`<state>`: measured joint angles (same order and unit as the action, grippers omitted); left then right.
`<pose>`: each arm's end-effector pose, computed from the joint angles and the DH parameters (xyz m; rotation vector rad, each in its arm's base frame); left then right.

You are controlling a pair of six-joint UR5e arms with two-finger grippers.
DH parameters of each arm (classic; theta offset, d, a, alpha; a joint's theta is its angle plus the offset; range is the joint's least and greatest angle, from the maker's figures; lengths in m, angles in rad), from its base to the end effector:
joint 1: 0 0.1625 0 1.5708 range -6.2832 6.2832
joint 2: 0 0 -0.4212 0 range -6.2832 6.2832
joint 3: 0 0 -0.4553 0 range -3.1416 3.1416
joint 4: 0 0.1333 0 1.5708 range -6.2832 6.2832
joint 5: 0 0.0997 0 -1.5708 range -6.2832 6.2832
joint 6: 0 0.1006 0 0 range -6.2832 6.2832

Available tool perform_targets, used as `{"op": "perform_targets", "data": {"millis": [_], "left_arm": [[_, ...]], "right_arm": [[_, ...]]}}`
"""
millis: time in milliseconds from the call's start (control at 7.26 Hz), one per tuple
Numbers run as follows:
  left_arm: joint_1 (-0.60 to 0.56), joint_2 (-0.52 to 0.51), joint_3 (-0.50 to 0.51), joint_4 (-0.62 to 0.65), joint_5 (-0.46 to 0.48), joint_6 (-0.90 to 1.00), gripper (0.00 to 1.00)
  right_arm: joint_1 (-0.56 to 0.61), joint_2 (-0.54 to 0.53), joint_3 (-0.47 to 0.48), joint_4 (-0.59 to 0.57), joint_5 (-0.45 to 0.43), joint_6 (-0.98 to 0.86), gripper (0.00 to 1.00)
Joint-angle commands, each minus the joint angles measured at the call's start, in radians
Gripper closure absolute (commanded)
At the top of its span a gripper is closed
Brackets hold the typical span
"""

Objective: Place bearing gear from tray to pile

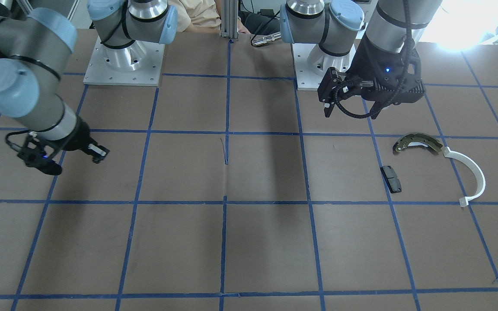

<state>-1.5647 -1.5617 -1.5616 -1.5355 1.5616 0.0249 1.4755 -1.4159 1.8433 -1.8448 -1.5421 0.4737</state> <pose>-0.1308 -0.5571 0.4969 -0.0298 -3.1320 0.0842 0.0820 -0.5729 0.2753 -0.8822 -3.0045 -0.2448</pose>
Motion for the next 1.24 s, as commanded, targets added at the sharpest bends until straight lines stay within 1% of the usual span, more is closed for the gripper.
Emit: {"op": "perform_targets", "data": {"millis": [0,138,275,413,551,689,826,964,1102], "left_arm": [[0.000,0.000,-0.001,0.000,0.000,0.001,0.00],[0.000,0.002,-0.002,-0.002,0.000,0.001,0.00],[0.000,0.000,-0.003,-0.002,0.002,0.000,0.00],[0.002,0.000,-0.011,0.000,0.003,0.001,0.00],[0.003,0.002,-0.026,0.003,0.002,0.003,0.00],[0.003,-0.001,-0.031,0.012,0.000,0.001,0.00],[0.002,-0.009,-0.031,0.021,0.000,0.001,0.00],[0.003,-0.003,-0.029,0.047,0.006,0.013,0.00],[0.003,0.000,-0.032,0.051,0.006,0.027,0.00]], "right_arm": [[0.177,0.082,0.004,-0.217,0.164,0.403,1.00],[0.260,0.145,0.002,-0.338,0.186,0.557,1.00],[0.331,0.200,-0.004,-0.444,0.189,0.695,1.00],[0.377,0.250,-0.007,-0.538,0.210,0.788,1.00],[0.402,0.286,-0.013,-0.595,0.262,0.875,1.00],[0.402,0.296,-0.019,-0.602,0.261,0.866,0.48],[0.401,0.296,-0.018,-0.600,0.254,0.837,0.00],[0.393,0.287,-0.019,-0.588,0.264,0.830,0.00],[0.376,0.284,-0.018,-0.582,0.252,0.804,0.00]]}}
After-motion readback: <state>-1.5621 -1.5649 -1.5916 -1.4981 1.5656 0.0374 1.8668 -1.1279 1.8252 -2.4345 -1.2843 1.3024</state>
